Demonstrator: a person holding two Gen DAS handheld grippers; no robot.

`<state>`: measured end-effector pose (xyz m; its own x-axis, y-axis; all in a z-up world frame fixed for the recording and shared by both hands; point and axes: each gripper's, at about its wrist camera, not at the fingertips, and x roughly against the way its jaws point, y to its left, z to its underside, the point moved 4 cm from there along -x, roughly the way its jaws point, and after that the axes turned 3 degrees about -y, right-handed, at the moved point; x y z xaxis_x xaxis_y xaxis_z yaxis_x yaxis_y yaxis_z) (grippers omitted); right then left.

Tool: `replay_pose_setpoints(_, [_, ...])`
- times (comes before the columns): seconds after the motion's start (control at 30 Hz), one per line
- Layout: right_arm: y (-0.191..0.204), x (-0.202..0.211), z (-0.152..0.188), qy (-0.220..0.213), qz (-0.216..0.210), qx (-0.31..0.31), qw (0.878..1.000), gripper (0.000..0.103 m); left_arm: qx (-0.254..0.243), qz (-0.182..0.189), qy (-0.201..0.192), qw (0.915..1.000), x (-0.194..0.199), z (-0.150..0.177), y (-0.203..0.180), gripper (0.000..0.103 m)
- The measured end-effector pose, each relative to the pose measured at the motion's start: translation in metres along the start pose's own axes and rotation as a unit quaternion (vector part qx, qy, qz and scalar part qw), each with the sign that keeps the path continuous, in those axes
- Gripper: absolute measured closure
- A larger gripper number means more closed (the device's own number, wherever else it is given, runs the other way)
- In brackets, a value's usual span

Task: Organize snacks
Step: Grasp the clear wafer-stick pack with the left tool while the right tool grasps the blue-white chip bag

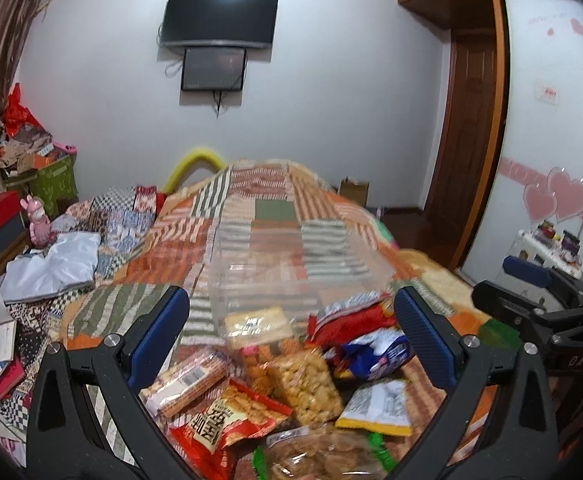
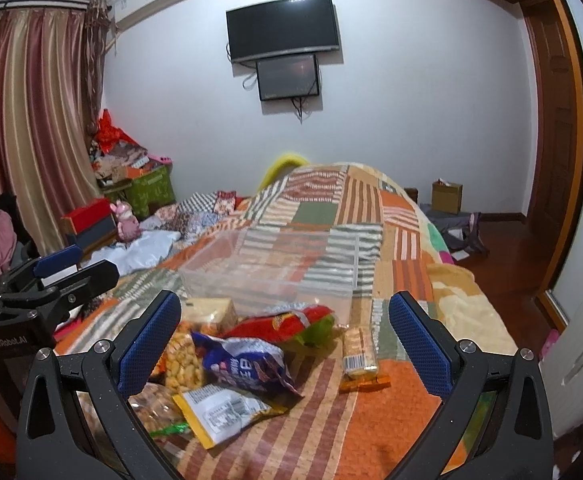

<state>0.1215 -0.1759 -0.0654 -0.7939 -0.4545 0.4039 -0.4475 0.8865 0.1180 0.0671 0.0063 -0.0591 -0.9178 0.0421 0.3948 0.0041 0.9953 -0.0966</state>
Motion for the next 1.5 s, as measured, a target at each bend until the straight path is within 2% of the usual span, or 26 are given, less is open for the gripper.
replay_pose_setpoints(0.37, [0.001, -0.045, 0.035, 0.087, -0.035, -0.016, 0.995, 0.000, 0.023, -0.017, 0.106, 0.9940, -0.056, 0.038, 0.035, 0.000])
replay_pose_setpoints(0.6, [0.007, -0.070, 0.052, 0.130, -0.056, -0.029, 0.990, 0.000, 0.033, -0.031, 0.146, 0.9883, -0.076, 0.059, 0.058, 0.000])
replay_pose_setpoints(0.8, [0.008, -0.079, 0.060, 0.145, -0.077, -0.051, 0.985, 0.005, 0.035, -0.050, 0.159, 0.9854, -0.079, 0.067, 0.084, 0.000])
replay_pose_setpoints(0.97, [0.008, -0.086, 0.061, 0.156, -0.105, -0.079, 0.979, 0.011, 0.046, -0.054, 0.194, 0.9785, -0.092, 0.079, 0.107, 0.000])
replay_pose_setpoints(1.2, [0.013, -0.093, 0.062, 0.162, -0.124, -0.084, 0.975, 0.018, 0.045, -0.049, 0.241, 0.9683, -0.116, 0.102, 0.115, 0.001])
replay_pose_setpoints(1.27, [0.016, -0.094, 0.062, 0.163, -0.130, -0.082, 0.975, 0.022, 0.047, -0.043, 0.251, 0.9660, -0.123, 0.106, 0.116, 0.009])
replay_pose_setpoints(1.4, [0.018, -0.095, 0.061, 0.163, -0.135, -0.077, 0.974, 0.025, 0.052, -0.037, 0.255, 0.9648, -0.130, 0.107, 0.119, 0.012])
replay_pose_setpoints(1.5, [0.017, -0.095, 0.061, 0.162, -0.136, -0.079, 0.974, 0.027, 0.036, -0.040, 0.252, 0.9663, -0.132, 0.108, 0.114, 0.019])
